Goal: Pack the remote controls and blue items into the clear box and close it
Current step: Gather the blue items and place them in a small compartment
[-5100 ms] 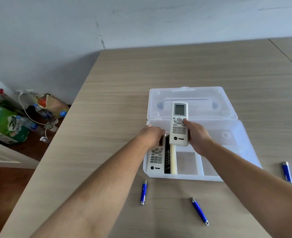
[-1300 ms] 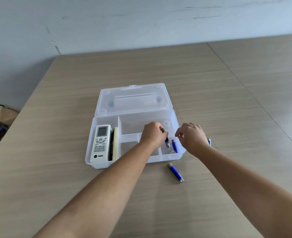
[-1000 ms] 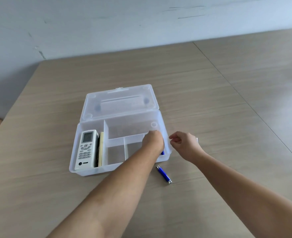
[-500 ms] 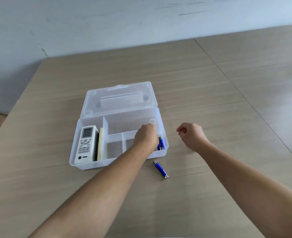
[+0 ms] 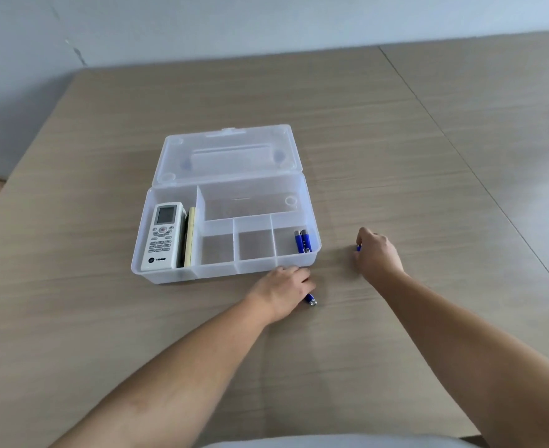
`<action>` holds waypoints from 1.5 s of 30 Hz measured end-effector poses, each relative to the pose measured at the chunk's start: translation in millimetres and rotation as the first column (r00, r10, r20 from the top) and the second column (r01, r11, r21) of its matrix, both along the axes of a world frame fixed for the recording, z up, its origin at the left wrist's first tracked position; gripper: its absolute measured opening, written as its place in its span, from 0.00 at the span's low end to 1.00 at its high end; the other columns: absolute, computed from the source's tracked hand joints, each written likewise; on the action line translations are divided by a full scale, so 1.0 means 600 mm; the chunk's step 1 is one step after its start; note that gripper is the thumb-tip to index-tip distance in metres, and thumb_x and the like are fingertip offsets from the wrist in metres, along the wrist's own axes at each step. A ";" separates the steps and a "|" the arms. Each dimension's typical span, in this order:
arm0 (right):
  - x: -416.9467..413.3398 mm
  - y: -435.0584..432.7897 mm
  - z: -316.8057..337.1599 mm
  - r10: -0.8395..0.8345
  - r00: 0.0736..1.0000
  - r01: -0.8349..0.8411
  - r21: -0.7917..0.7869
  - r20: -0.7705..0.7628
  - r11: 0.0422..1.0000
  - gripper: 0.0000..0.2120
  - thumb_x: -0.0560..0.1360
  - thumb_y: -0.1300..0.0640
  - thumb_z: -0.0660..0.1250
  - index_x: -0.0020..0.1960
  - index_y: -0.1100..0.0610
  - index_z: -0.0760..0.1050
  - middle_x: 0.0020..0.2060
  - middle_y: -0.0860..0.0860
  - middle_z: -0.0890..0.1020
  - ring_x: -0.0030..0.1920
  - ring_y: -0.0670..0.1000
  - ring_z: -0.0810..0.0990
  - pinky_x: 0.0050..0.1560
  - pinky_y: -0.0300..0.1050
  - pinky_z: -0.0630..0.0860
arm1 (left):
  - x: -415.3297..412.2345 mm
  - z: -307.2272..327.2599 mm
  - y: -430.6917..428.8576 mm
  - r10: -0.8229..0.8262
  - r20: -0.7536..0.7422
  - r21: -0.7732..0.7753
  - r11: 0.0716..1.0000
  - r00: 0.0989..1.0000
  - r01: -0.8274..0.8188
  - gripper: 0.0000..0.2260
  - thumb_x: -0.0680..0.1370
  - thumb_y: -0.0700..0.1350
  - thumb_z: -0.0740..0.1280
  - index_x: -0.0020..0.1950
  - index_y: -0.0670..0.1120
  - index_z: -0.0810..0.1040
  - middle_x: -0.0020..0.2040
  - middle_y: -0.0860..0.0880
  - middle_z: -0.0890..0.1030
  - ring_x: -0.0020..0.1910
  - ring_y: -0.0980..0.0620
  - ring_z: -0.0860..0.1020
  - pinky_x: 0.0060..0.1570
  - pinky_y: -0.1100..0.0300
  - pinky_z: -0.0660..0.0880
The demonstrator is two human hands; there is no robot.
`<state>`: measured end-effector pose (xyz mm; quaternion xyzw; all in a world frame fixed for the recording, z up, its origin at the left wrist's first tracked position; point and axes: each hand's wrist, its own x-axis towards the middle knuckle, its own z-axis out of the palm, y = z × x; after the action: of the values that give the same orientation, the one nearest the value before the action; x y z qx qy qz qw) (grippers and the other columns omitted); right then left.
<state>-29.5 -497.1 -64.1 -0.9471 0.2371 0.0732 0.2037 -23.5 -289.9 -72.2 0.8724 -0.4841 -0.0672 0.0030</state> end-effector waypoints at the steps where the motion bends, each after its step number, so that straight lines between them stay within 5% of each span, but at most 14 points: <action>1: -0.002 0.004 -0.001 -0.012 1.000 0.012 0.007 -0.009 1.000 0.06 0.73 0.66 0.59 0.50 0.62 0.70 0.45 0.61 0.78 0.41 0.60 0.75 0.40 0.47 0.73 | 0.000 0.000 -0.001 0.029 -0.036 0.029 0.999 0.999 -0.028 0.13 0.78 0.34 0.58 0.59 0.41 0.77 0.56 0.43 0.78 0.56 0.42 0.76 0.54 0.50 0.73; 5: -0.009 0.009 0.005 -0.080 0.996 0.083 0.126 -0.027 0.989 0.11 0.71 0.65 0.61 0.53 0.59 0.70 0.44 0.61 0.79 0.42 0.59 0.75 0.42 0.49 0.78 | -0.005 0.008 0.004 0.100 -0.160 -0.001 0.995 0.982 -0.101 0.10 0.79 0.41 0.62 0.58 0.42 0.77 0.55 0.44 0.78 0.56 0.44 0.76 0.56 0.52 0.73; 8: 0.000 0.012 0.039 -0.124 0.991 0.102 0.302 0.056 0.948 0.14 0.69 0.64 0.63 0.54 0.55 0.71 0.36 0.56 0.77 0.32 0.55 0.76 0.30 0.42 0.75 | -0.009 0.032 0.009 0.142 -0.270 -0.183 0.963 0.952 -0.196 0.09 0.75 0.41 0.65 0.53 0.40 0.79 0.50 0.44 0.82 0.48 0.43 0.80 0.47 0.55 0.76; 14: 0.062 0.051 0.140 -0.104 0.949 -0.040 0.438 0.299 0.898 0.11 0.71 0.64 0.64 0.52 0.56 0.76 0.30 0.50 0.76 0.28 0.48 0.71 0.26 0.38 0.67 | 0.033 0.133 0.013 0.327 -0.480 -0.501 0.659 0.814 -0.561 0.12 0.72 0.40 0.68 0.55 0.45 0.76 0.33 0.52 0.77 0.29 0.54 0.71 0.33 0.68 0.68; 22: 0.102 0.130 0.125 0.141 0.964 -0.221 0.380 0.226 0.898 0.09 0.72 0.61 0.67 0.52 0.55 0.76 0.38 0.52 0.83 0.30 0.50 0.75 0.29 0.40 0.71 | 0.111 0.149 0.061 0.459 -0.620 -0.493 0.403 0.636 -0.771 0.13 0.74 0.38 0.66 0.57 0.49 0.72 0.38 0.41 0.84 0.31 0.51 0.82 0.41 0.59 0.79; 26: 0.112 0.143 0.082 0.208 0.970 -0.232 0.236 0.124 0.944 0.08 0.72 0.58 0.66 0.51 0.53 0.75 0.43 0.53 0.84 0.45 0.55 0.80 0.41 0.45 0.74 | 0.123 0.127 0.075 0.502 -0.638 -0.448 0.373 0.583 -0.812 0.13 0.76 0.40 0.67 0.59 0.47 0.72 0.39 0.43 0.84 0.33 0.52 0.79 0.34 0.67 0.72; 30: 0.119 0.156 0.053 0.356 0.933 -0.356 -0.016 0.046 0.934 0.08 0.74 0.56 0.63 0.51 0.52 0.75 0.41 0.49 0.85 0.46 0.54 0.81 0.53 0.45 0.65 | 0.128 0.113 0.077 0.493 -0.672 -0.433 0.345 0.553 -0.833 0.12 0.76 0.41 0.67 0.58 0.48 0.72 0.41 0.43 0.85 0.39 0.48 0.81 0.37 0.65 0.73; 34: 0.122 0.160 0.040 0.451 0.890 -0.450 -0.284 -0.065 0.847 0.09 0.72 0.60 0.62 0.49 0.52 0.78 0.36 0.49 0.83 0.44 0.53 0.81 0.52 0.46 0.60 | 0.131 0.109 0.076 0.481 -0.687 -0.418 0.352 0.545 -0.838 0.13 0.76 0.40 0.68 0.58 0.48 0.72 0.42 0.42 0.84 0.41 0.47 0.81 0.39 0.66 0.73; 40: 0.127 0.152 0.036 0.527 0.833 -0.546 -0.408 -0.169 0.732 0.11 0.71 0.62 0.65 0.49 0.51 0.81 0.46 0.48 0.82 0.53 0.51 0.75 0.55 0.49 0.59 | 0.134 0.108 0.063 0.464 -0.691 -0.396 0.399 0.555 -0.827 0.12 0.74 0.40 0.69 0.55 0.49 0.73 0.42 0.41 0.84 0.40 0.47 0.81 0.44 0.59 0.77; 45: 0.121 0.125 0.049 0.528 0.849 -0.503 -0.302 0.000 0.810 0.12 0.74 0.58 0.63 0.52 0.48 0.81 0.50 0.46 0.81 0.54 0.49 0.74 0.51 0.47 0.52 | 0.129 0.120 0.034 0.480 -0.655 -0.365 0.475 0.583 -0.801 0.11 0.74 0.39 0.70 0.54 0.46 0.73 0.36 0.43 0.81 0.35 0.50 0.77 0.38 0.62 0.74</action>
<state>43.0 -422.2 -34.6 -0.9973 -0.0293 0.0504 0.0444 54.1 -269.6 0.0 0.8904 -0.0820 -0.1015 0.4361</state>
